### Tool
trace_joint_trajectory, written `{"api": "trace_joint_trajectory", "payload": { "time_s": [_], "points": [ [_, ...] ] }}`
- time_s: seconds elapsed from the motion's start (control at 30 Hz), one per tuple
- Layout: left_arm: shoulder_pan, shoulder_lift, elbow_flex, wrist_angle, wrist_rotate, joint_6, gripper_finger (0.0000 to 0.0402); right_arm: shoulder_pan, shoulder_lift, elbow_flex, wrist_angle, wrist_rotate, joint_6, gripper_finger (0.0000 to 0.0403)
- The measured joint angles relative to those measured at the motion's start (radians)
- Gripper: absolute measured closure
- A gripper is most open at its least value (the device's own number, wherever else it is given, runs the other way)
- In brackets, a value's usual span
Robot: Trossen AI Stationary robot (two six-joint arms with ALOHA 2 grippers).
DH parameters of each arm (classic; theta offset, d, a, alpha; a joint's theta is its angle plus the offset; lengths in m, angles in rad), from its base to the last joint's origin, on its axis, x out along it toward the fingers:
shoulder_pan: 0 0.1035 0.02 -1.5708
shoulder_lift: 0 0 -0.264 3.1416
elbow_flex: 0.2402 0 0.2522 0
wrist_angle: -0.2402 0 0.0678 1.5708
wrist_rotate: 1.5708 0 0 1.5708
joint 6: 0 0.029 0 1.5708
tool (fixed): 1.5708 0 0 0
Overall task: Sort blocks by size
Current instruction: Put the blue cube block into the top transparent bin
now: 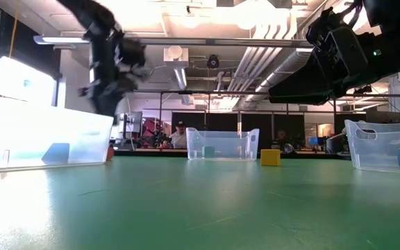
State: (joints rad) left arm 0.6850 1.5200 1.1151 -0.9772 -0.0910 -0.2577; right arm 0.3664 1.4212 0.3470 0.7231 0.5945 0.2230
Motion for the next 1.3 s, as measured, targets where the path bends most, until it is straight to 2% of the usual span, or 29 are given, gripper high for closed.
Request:
{"api": "trace_joint_trajectory", "payload": {
  "time_s": [0.1, 0.2, 0.33, 0.53, 0.8, 1.0, 1.3],
  "points": [
    [-0.066, 0.0, 0.088, 0.051, 0.0, 0.0, 0.0304, 0.0, 0.0, 0.0, 0.0, 0.0, -0.004, 0.0194],
    [-0.12, 0.004, 0.157, 0.171, -0.001, 0.0, 0.0304, 0.0, 0.0, 0.0, 0.0, 0.003, -0.008, 0.0194],
    [-0.161, 0.073, 0.246, 0.298, 0.014, 0.029, 0.0304, 0.0, 0.0, 0.0, 0.002, 0.008, -0.015, 0.0194],
    [-0.171, 0.311, 0.435, 0.329, 0.062, 0.095, 0.0304, 0.0, 0.0, 0.0, 0.005, 0.008, -0.014, 0.0194],
    [-0.168, 0.601, 0.676, 0.262, 0.094, 0.138, 0.0297, 0.0, 0.0, 0.0, 0.005, 0.008, 0.009, 0.0194],
    [-0.168, 0.701, 0.744, 0.217, 0.114, 0.139, 0.0283, 0.0, 0.0, 0.0, -0.001, 0.008, 0.012, 0.0194],
    [-0.169, 0.723, 0.744, 0.22, 0.114, 0.177, 0.0262, 0.0, 0.0, 0.0, -0.001, 0.008, 0.012, 0.0194]
  ]
}}
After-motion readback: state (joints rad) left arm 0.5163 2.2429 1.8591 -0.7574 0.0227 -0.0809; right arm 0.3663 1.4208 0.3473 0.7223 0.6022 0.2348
